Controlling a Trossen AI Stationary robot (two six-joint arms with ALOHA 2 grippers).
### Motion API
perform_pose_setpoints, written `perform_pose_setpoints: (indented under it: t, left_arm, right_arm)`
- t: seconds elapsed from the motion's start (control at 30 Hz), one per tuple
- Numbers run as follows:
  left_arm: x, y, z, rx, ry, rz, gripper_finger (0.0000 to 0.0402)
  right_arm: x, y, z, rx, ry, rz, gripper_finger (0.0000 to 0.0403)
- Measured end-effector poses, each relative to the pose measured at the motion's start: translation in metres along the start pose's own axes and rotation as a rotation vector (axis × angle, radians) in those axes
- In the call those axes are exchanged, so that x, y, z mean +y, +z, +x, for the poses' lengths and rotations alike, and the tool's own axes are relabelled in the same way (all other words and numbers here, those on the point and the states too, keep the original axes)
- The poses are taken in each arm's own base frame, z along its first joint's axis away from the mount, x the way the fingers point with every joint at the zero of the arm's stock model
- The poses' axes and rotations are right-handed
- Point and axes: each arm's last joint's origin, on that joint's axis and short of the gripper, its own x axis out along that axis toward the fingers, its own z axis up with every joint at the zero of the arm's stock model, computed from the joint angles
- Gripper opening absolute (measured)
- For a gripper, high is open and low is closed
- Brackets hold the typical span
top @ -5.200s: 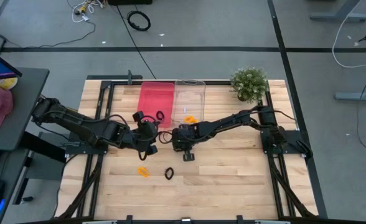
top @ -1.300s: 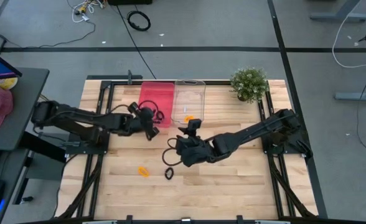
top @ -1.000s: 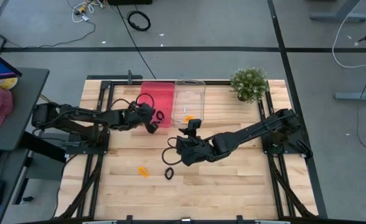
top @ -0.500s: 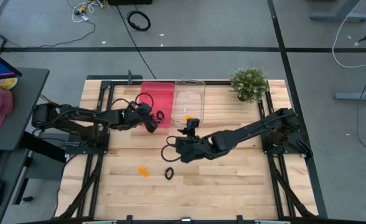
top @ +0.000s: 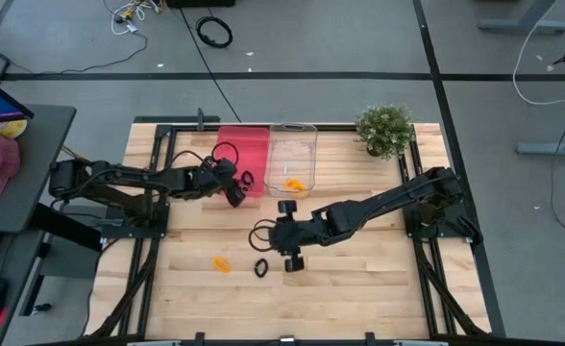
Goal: Sort spring keychains
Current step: Put the black spring keychain into the red bin
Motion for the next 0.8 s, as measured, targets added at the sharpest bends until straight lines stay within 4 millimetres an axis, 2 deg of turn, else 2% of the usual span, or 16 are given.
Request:
perform_pose_setpoints:
  t: [0.2, 0.5, 0.8]
  left_arm:
    - [-0.003, 0.006, -0.003, 0.013, -0.061, -0.003, 0.0147]
    - [0.001, 0.011, -0.016, -0.021, -0.076, -0.016, 0.0147]
    - [0.006, 0.011, -0.026, -0.024, -0.07, -0.014, 0.0147]
  right_arm:
    - [0.007, 0.002, 0.013, -0.032, 0.12, 0.017, 0.0157]
    - [0.019, -0.013, 0.066, 0.011, 0.276, -0.006, 0.0157]
    - [0.015, -0.024, 0.097, 0.024, 0.312, 0.024, 0.0157]
